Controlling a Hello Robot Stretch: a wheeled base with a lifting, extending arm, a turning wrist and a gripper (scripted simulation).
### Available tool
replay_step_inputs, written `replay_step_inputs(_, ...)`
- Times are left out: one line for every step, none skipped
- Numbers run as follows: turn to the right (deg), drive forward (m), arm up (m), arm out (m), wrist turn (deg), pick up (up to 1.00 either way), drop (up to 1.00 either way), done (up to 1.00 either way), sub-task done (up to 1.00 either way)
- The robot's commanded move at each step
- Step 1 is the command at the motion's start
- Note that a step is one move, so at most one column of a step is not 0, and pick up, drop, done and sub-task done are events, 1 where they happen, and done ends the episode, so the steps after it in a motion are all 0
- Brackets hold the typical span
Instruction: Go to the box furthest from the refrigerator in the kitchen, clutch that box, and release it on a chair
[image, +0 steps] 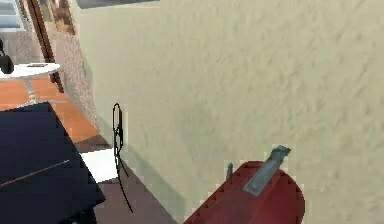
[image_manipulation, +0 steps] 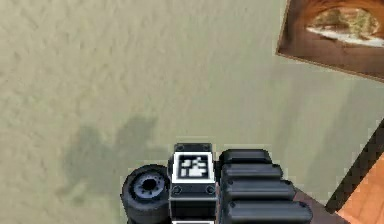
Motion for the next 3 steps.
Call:
replay_step_inputs(45.0,0.00,0.00,0.00,0.0,0.00,0.00,0.00,0.00)
replay_step_inputs(45.0,0.00,0.00,0.00,0.0,0.00,0.00,0.00,0.00)
replay_step_inputs(45.0,0.00,0.00,0.00,0.0,0.00,0.00,0.00,0.00)
